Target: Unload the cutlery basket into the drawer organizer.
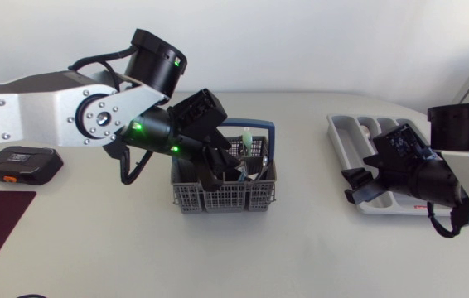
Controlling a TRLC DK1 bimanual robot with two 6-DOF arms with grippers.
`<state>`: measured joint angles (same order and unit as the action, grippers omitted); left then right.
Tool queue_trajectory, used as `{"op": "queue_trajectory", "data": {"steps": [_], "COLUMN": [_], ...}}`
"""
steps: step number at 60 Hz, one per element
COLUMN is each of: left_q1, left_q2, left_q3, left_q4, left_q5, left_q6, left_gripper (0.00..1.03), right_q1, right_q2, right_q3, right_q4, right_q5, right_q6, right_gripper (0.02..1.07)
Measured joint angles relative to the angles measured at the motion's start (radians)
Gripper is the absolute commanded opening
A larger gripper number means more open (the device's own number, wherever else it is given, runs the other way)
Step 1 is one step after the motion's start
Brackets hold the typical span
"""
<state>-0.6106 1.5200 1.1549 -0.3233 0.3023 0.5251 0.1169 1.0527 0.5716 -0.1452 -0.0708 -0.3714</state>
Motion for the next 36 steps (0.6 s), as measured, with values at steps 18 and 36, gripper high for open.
{"op": "queue_trajectory", "data": {"steps": [18,36], "left_q1": [-0.018,-0.083], "left_q2": [0.005,0.005], "left_q3": [0.000,-0.041], "left_q4": [0.029,0.068], "left_q5": [-0.032,-0.157], "left_q6": [0.000,0.027], "left_gripper": [0.28,0.20], "right_q1": [0.006,0.007], "right_q2": [0.000,-0.001], "right_q3": [-0.013,-0.016], "right_q4": [0.000,0.002], "right_q5": [0.000,0.000], "right_q6": [0.000,0.000], "right_gripper": [0.74,0.74]}}
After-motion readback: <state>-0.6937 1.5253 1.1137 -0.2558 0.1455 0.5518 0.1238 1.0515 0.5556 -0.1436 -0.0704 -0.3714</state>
